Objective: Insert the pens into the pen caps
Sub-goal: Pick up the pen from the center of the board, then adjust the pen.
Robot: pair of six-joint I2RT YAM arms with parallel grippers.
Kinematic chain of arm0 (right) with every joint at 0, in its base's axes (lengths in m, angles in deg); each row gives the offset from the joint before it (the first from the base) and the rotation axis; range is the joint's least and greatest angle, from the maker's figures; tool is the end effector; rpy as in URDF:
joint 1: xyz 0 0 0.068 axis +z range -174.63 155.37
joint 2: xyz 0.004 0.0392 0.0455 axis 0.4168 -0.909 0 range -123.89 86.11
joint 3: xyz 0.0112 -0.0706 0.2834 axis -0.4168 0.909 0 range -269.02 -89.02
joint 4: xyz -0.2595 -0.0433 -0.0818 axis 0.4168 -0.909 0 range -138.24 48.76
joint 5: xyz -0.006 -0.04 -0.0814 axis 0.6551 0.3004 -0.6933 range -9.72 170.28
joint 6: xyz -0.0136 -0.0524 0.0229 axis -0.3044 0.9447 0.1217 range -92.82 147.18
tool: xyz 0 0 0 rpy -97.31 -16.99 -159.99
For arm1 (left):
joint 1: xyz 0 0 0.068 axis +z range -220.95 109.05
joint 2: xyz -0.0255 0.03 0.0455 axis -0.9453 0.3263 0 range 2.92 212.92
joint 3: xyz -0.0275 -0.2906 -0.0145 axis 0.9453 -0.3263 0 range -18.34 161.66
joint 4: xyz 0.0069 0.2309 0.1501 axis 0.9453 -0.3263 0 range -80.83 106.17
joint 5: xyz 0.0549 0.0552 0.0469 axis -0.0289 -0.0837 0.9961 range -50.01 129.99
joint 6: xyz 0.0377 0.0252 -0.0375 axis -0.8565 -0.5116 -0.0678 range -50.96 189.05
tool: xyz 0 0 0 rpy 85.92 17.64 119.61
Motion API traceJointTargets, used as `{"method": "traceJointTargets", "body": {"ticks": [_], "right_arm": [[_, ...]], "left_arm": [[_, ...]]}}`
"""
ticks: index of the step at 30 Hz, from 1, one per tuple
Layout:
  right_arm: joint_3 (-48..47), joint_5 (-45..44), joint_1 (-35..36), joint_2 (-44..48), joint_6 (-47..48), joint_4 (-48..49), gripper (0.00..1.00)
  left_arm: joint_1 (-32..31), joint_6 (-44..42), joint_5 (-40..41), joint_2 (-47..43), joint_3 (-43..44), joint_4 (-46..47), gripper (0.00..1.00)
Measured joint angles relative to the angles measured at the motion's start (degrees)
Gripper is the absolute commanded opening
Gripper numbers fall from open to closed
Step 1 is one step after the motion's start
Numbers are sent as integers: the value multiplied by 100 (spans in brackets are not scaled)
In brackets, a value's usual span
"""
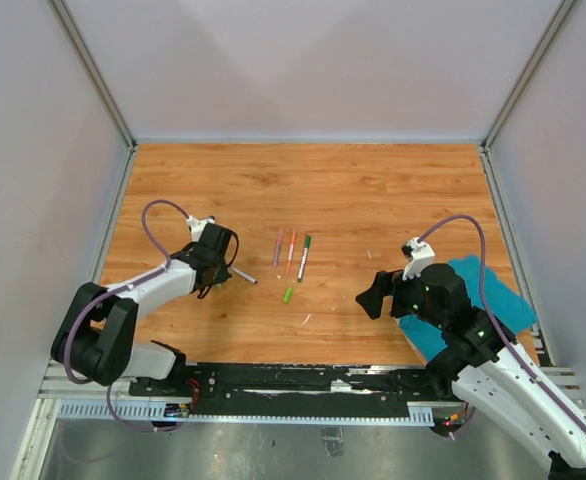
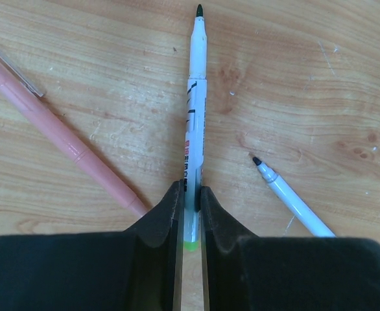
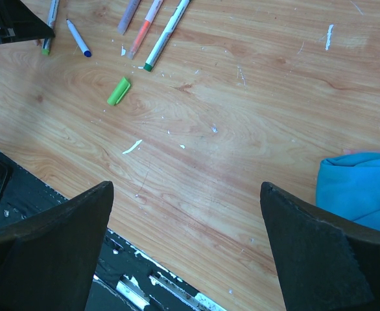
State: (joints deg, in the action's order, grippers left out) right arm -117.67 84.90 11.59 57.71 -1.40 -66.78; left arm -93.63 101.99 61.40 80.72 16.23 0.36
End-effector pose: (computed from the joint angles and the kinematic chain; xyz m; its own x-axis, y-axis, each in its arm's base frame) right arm 0.1069 0.0827 0.2599 -0.6125 0.1424 -0.7775 -0.4039 0.7891 0.4628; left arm 0.2356 -0.0816 0.1592 -0.7651 -0.2291 -0.6018 -0.2745 0.9614 -0.0170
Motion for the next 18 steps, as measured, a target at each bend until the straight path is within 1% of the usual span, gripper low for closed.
{"method": "traceJointTargets", "body": {"ticks": [3,5,11,13,15,18], "right_arm": [[0,0,0,2,0,0,95],[0,-7,0,11,2,0,95],[0,-39,0,160,0,15,94],[0,-39,0,236,-2,66,94],[0,-39,0,308,-39,164,93],[0,-39,0,398,-149,358,93]], "left_arm": [[4,-94,-37,-144,2,-63,4],[4,-197,-68,-391,20,-101,1],[-131,-498,-225,-1593,181,-2,1],[-367,-573,-267,-1923,214,116,1],[-767,-616,-330,-2203,232,240,0],[-1388,-614,-358,-2334,262,396,0]]}}
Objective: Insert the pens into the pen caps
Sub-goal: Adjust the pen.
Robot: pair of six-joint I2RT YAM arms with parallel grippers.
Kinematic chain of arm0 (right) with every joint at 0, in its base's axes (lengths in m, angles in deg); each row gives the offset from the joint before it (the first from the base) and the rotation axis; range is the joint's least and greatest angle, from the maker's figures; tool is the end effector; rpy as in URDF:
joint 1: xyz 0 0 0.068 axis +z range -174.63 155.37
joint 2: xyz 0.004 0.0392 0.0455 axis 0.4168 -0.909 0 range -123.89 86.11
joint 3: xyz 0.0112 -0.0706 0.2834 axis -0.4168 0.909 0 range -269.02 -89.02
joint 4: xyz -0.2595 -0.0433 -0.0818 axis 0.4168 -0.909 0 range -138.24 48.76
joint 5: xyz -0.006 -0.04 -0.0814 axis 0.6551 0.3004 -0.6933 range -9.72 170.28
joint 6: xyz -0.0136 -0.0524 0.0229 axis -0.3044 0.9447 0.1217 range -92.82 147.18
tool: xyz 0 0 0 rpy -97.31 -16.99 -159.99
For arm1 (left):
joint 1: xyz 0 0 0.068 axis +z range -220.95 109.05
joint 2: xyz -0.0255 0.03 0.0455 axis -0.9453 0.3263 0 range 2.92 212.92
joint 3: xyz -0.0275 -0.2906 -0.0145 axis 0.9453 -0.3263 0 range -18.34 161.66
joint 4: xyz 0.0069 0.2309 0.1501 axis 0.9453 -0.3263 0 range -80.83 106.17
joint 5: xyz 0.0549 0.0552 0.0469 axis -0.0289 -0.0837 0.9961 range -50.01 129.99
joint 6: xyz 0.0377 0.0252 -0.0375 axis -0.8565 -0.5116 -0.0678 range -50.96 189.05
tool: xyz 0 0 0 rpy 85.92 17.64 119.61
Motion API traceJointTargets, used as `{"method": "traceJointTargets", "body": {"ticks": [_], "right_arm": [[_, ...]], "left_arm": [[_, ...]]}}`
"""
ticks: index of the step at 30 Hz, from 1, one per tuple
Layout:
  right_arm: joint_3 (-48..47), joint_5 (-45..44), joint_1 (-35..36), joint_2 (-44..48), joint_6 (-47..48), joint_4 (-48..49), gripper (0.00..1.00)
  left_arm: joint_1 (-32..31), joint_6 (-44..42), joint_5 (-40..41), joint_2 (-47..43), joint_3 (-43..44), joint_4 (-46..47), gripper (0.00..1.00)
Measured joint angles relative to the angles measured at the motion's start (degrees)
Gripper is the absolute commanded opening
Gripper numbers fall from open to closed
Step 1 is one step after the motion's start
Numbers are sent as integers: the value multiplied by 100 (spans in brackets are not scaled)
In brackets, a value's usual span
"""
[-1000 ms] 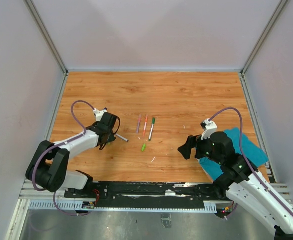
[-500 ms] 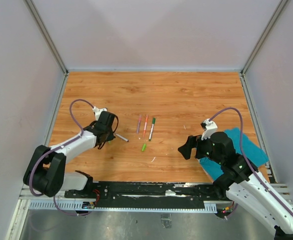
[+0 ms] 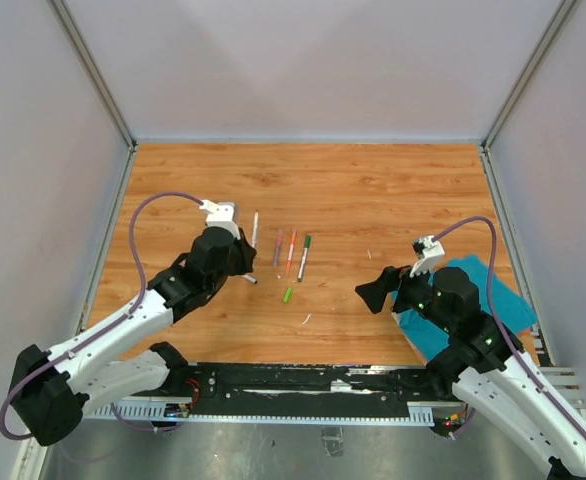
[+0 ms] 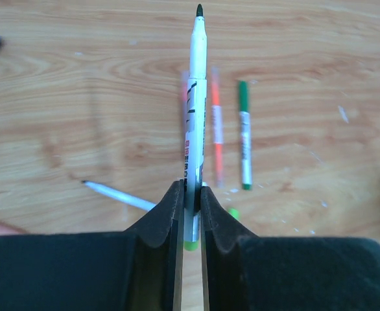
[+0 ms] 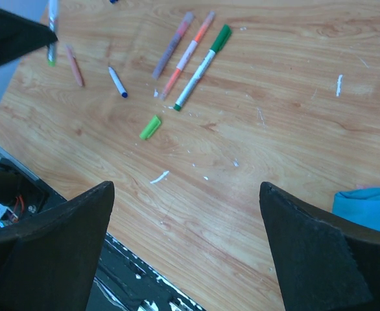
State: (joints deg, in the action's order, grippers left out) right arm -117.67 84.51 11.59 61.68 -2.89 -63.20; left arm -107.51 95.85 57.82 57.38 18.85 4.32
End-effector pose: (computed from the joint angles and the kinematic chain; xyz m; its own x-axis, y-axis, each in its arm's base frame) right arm 0.1006 0.0777 0.2744 -0.5364 0.2265 -0.8130 -0.4359 0.7505 0.4967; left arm 0.1853 -0.1211 0.2689 -0.5078 -0.1579 -0.8469 0.1380 0.9555 -0.2609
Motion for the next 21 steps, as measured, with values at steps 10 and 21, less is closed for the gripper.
{"method": "traceJointTargets", "body": {"ticks": [10,21], "right_arm": [[0,254,0,-201,-697,1346,86],[0,940,4,-1172,-1591,2623,64]], "left_arm": [[-1976,304,101,323,0,942,1],[-2855,431,179,1132,42,1674,0]]}}
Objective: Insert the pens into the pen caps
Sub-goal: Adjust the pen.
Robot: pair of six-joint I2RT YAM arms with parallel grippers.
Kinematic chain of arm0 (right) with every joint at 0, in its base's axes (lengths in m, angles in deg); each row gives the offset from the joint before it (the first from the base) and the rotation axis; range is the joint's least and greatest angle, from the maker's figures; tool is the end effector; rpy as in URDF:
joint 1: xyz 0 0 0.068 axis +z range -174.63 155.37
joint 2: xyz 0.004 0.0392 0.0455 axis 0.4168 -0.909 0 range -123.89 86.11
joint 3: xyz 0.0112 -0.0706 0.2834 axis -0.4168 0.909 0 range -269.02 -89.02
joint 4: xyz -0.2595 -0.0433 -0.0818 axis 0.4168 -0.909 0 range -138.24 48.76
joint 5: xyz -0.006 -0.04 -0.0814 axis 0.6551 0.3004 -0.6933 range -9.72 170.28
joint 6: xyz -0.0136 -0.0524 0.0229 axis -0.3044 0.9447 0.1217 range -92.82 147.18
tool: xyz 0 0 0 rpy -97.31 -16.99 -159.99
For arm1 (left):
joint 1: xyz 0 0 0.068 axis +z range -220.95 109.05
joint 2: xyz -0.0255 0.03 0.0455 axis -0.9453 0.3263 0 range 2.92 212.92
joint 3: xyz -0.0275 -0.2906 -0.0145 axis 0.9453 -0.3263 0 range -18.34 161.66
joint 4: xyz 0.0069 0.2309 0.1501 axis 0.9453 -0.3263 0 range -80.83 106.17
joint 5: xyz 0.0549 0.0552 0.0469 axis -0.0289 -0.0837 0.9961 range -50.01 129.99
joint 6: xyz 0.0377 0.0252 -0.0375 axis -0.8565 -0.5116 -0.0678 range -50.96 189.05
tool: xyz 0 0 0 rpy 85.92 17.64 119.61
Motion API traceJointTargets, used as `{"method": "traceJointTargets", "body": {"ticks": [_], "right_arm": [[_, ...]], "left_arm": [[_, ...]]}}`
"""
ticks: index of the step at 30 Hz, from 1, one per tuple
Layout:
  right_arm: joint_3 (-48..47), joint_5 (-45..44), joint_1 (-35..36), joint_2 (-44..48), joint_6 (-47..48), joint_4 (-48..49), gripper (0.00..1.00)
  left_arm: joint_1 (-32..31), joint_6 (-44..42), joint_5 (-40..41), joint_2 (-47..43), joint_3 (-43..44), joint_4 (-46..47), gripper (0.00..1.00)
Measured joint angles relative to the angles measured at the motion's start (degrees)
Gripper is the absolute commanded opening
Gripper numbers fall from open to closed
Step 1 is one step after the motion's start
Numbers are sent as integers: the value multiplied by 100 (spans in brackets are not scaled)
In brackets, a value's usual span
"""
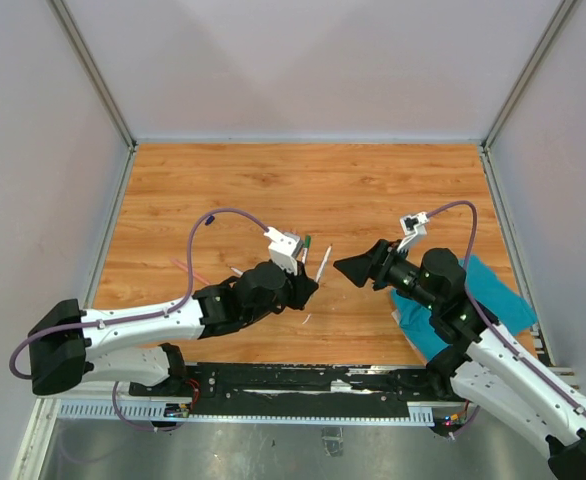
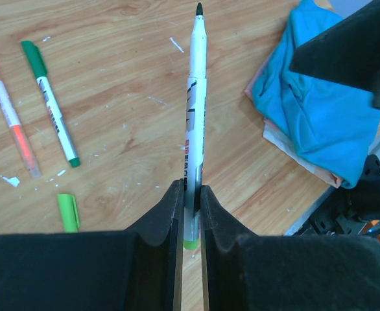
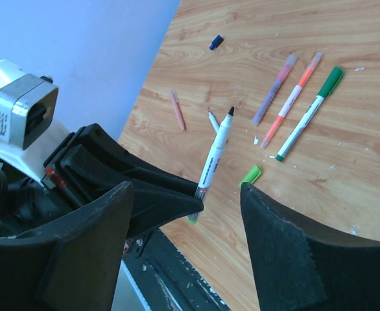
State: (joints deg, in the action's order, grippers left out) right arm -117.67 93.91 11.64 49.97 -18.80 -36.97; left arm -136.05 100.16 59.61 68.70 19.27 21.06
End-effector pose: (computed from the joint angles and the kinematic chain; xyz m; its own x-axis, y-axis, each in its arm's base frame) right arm 0.1322 0.1095 0.3001 -0.5813 0.4403 -0.6843 -0.4988 0.4716 0.7272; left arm 0.1249 -0.2350 0.2575 -0.5169 -0.0425 -0.8550 0.5342 0.7644 -0.3610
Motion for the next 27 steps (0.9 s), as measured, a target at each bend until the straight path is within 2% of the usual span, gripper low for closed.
{"method": "traceJointTargets", "body": {"ticks": [7,16,27], "right_arm": [[31,42,28,-492,-621,420,52],[87,188,72,-1091,-986,857,40],[87,286,122,-1370,-1102,1056,8]], "left_arm": [[-122,-13,4,7,44,186,0],[-190,-35,0,7,48,282,0],[-245,-118,11,-15,98,278,0]]}}
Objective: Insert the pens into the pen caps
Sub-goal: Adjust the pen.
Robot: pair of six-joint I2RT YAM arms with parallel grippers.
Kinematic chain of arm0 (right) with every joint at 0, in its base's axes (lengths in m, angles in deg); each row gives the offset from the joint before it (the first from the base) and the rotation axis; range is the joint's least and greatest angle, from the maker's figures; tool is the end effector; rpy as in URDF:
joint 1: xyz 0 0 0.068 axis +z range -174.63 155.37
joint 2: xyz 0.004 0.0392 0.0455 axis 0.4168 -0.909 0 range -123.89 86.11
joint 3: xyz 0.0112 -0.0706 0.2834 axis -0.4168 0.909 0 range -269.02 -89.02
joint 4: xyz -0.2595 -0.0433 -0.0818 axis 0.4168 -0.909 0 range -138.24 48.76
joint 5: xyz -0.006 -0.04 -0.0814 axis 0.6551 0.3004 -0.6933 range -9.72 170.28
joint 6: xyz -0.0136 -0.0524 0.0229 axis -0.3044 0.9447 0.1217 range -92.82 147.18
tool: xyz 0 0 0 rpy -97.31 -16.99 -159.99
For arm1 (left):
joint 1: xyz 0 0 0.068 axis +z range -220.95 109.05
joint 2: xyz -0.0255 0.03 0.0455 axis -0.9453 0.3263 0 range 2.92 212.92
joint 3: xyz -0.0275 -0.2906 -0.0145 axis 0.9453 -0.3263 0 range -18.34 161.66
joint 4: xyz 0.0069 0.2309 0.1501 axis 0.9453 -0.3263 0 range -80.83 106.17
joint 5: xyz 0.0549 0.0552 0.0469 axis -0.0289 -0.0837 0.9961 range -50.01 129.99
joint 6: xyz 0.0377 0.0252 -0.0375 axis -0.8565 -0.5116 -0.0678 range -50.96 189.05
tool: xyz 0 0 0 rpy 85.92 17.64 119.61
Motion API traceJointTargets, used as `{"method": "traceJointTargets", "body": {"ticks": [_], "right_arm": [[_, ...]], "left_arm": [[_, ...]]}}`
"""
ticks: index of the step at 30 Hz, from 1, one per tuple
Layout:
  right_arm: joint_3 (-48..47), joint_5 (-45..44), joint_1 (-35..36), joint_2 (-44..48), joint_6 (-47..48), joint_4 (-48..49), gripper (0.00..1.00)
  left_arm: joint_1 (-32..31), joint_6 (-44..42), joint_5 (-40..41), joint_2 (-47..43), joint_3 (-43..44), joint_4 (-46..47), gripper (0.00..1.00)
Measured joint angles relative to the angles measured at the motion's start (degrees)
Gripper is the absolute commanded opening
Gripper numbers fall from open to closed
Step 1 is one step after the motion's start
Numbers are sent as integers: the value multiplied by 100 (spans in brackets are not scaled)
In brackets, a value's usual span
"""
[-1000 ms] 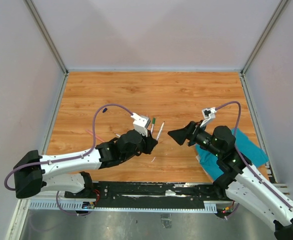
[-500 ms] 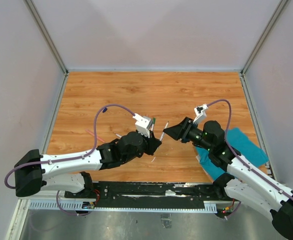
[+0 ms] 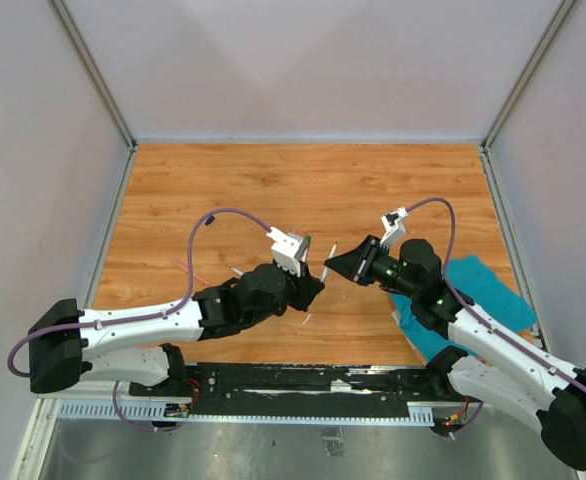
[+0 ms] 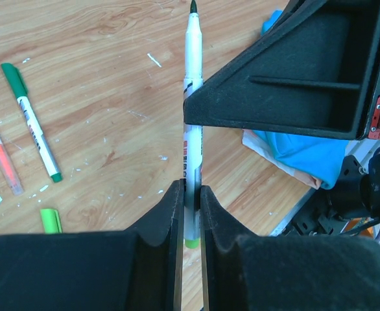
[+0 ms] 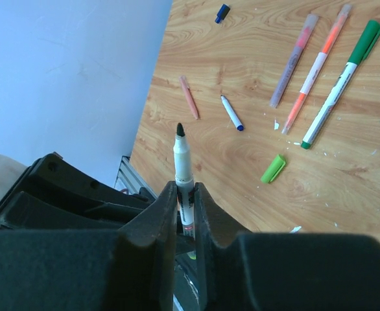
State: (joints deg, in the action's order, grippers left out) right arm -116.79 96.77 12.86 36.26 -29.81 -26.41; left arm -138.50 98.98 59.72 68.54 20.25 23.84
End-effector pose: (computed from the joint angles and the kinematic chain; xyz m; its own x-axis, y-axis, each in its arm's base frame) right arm 0.1625 0.1400 0.2739 -0.7313 0.4525 -0.5104 -0.3557 0.3855 0.8514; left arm 0.1161 -0.2433 0.2696 -0.4832 -0.0606 -0.8734 0.5853 0.7196 -0.3737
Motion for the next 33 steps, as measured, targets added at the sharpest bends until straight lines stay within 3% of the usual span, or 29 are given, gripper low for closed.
{"method": "traceJointTargets", "body": {"ticks": [3,7,9,13,23,30,33], "right_arm": [[9,-2,0,-11,15,17,1],[11,-2,0,-9,26,39,1],[11,4,0,-9,20,39,1],[11,101,20,0,15,81,1],[11,442,37,-9,24,188,1],[11,525,37,-76,55,267,3],[11,522,37,-74,120,273,6]], "left_arm": [[-7,-13,17,-33,0,-9,5],[-9,-13,20,-52,0,-13,28],[-11,-13,15,-55,0,-4,35],[-17,-4,17,-55,0,7,40],[-17,33,20,44,0,52,34],[-31,81,0,140,0,127,2],[-42,81,15,136,0,129,1]]}}
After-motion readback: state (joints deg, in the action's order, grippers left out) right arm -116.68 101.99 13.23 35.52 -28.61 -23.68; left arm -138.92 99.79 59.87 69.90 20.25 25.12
